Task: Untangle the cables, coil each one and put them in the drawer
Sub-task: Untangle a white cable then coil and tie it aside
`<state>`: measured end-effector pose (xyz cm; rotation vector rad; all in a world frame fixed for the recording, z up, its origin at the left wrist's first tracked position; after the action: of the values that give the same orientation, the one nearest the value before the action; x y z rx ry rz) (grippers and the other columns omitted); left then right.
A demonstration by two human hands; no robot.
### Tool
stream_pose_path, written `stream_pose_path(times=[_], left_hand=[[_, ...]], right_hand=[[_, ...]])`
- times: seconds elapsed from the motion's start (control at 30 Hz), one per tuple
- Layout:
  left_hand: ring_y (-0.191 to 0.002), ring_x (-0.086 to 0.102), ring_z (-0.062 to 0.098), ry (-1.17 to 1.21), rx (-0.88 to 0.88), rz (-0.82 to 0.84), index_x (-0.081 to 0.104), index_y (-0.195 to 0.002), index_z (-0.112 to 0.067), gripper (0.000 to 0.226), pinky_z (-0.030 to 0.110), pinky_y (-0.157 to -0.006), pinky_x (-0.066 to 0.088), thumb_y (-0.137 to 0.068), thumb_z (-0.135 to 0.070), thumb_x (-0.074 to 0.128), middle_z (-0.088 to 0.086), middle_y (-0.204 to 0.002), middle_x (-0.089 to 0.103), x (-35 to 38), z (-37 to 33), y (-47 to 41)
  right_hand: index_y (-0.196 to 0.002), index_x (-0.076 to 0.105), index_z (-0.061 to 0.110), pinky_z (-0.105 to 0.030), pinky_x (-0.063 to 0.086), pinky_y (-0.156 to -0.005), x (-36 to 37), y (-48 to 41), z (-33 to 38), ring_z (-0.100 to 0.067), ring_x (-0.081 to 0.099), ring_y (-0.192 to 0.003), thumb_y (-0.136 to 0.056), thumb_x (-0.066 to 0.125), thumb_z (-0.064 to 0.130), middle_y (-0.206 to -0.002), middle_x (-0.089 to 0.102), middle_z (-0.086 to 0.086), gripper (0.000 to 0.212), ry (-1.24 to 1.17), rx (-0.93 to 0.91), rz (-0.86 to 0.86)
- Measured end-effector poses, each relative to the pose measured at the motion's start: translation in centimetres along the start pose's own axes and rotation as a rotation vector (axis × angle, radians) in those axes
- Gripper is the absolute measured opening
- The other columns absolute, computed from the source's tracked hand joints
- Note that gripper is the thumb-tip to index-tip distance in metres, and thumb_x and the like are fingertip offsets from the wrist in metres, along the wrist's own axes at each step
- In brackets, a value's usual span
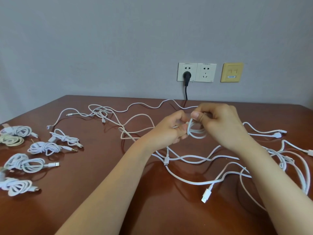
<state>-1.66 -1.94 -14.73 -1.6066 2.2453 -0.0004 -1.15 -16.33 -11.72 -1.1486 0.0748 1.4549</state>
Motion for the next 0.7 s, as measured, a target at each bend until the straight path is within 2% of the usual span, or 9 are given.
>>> stream_pose_path(times=[0.1, 0.2, 0.27, 0.37, 0.5, 0.53, 0.6, 0.67, 0.7], left_hand=[[-0.035, 0.036, -0.002, 0.015, -0.043, 0.057, 0.037, -0.093, -0.007, 0.007, 0.008, -0.041, 0.026, -0.1, -0.005, 0.036, 0.003, -0.063, 0.04, -0.1, -0.2, 0.2], [-0.039, 0.031, 0.002, -0.02, -0.104, 0.13, 0.04, -0.086, -0.016, 0.017, 0.011, -0.039, 0.023, -0.1, -0.006, 0.035, 0.004, -0.064, 0.041, -0.3, 0.1, 0.3], [-0.04, 0.029, 0.004, -0.024, -0.133, 0.177, 0.039, -0.084, -0.017, 0.02, 0.013, -0.04, 0.019, -0.1, -0.006, 0.035, 0.003, -0.064, 0.041, -0.3, 0.2, 0.4], [-0.038, 0.029, 0.003, 0.012, -0.15, 0.242, 0.04, -0.083, -0.016, 0.02, 0.015, -0.041, 0.016, -0.1, -0.008, 0.034, 0.0, -0.061, 0.042, 0.0, 0.0, 0.6], [-0.037, 0.029, 0.002, 0.114, -0.129, 0.275, 0.041, -0.08, -0.015, 0.022, 0.016, -0.041, 0.014, -0.1, -0.011, 0.035, -0.005, -0.054, 0.044, 0.1, -0.1, 0.6], [-0.036, 0.028, 0.002, 0.153, -0.119, 0.271, 0.04, -0.079, -0.014, 0.021, 0.015, -0.04, 0.014, -0.099, -0.014, 0.038, -0.006, -0.053, 0.043, 0.0, -0.1, 0.6], [-0.035, 0.026, 0.001, 0.223, -0.096, 0.249, 0.038, -0.075, -0.014, 0.026, 0.013, -0.039, 0.013, -0.09, -0.026, 0.056, -0.007, -0.05, 0.041, -0.2, -0.3, 0.7], [-0.033, 0.027, 0.0, 0.248, -0.061, 0.211, 0.038, -0.074, -0.012, 0.033, 0.011, -0.037, 0.015, -0.079, -0.03, 0.066, -0.008, -0.047, 0.042, -0.2, -0.6, 0.7], [-0.033, 0.027, 0.0, 0.263, -0.039, 0.19, 0.039, -0.075, -0.01, 0.032, 0.011, -0.036, 0.015, -0.083, -0.026, 0.065, -0.009, -0.046, 0.042, -0.1, -0.6, 0.7]], right_hand=[[-0.061, 0.058, 0.035, -0.036, 0.044, -0.072, -0.4, -0.1, -0.3, -0.017, 0.054, -0.069, -0.086, 0.061, 0.025, -0.061, 0.059, 0.008, 0.027, -0.023, 0.025, -0.002], [-0.068, 0.066, 0.034, -0.033, 0.046, -0.073, -0.7, -0.2, -0.6, -0.012, 0.059, -0.069, -0.083, 0.065, 0.024, -0.067, 0.066, 0.005, 0.017, -0.089, 0.053, 0.074], [-0.066, 0.069, 0.026, -0.025, 0.045, -0.061, -1.0, -0.2, -0.7, -0.005, 0.055, -0.057, -0.084, 0.065, 0.02, -0.061, 0.065, 0.005, 0.02, -0.19, 0.112, 0.192], [-0.073, 0.07, 0.013, -0.016, 0.045, -0.046, -1.8, -0.2, -1.0, -0.01, 0.056, -0.049, -0.084, 0.064, 0.019, -0.061, 0.065, -0.005, 0.014, -0.344, 0.309, 0.333], [-0.075, 0.065, 0.008, -0.013, 0.04, -0.034, -1.8, 0.0, -1.9, -0.007, 0.054, -0.039, -0.07, 0.066, 0.024, -0.054, 0.062, -0.003, 0.017, -0.618, 0.568, 0.459], [-0.073, 0.064, 0.008, -0.012, 0.037, -0.032, -1.6, 0.0, -2.0, -0.006, 0.049, -0.035, -0.07, 0.065, 0.023, -0.051, 0.058, -0.002, 0.016, -0.683, 0.604, 0.464], [-0.078, 0.063, 0.008, -0.012, 0.035, -0.029, -1.0, -0.2, -2.0, -0.004, 0.042, -0.03, -0.083, 0.058, 0.013, -0.046, 0.051, 0.001, 0.009, -0.832, 0.671, 0.448], [-0.09, 0.063, 0.008, -0.012, 0.037, -0.03, -0.6, -0.2, -1.8, -0.004, 0.048, -0.031, -0.09, 0.046, 0.003, -0.049, 0.056, 0.001, 0.018, -0.943, 0.687, 0.432], [-0.096, 0.062, 0.008, -0.012, 0.038, -0.031, -0.6, -0.2, -1.7, -0.004, 0.05, -0.033, -0.09, 0.044, 0.002, -0.052, 0.059, 0.001, 0.02, -0.956, 0.661, 0.429]])
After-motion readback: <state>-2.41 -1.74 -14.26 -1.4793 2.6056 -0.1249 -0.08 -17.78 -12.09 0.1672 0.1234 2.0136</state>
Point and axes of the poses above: each hand's wrist, its own y-axis away from the middle knuckle, its own x-axis out of the palm, z = x × y, the point moved 1 cm from there along -y, towards the middle knuckle
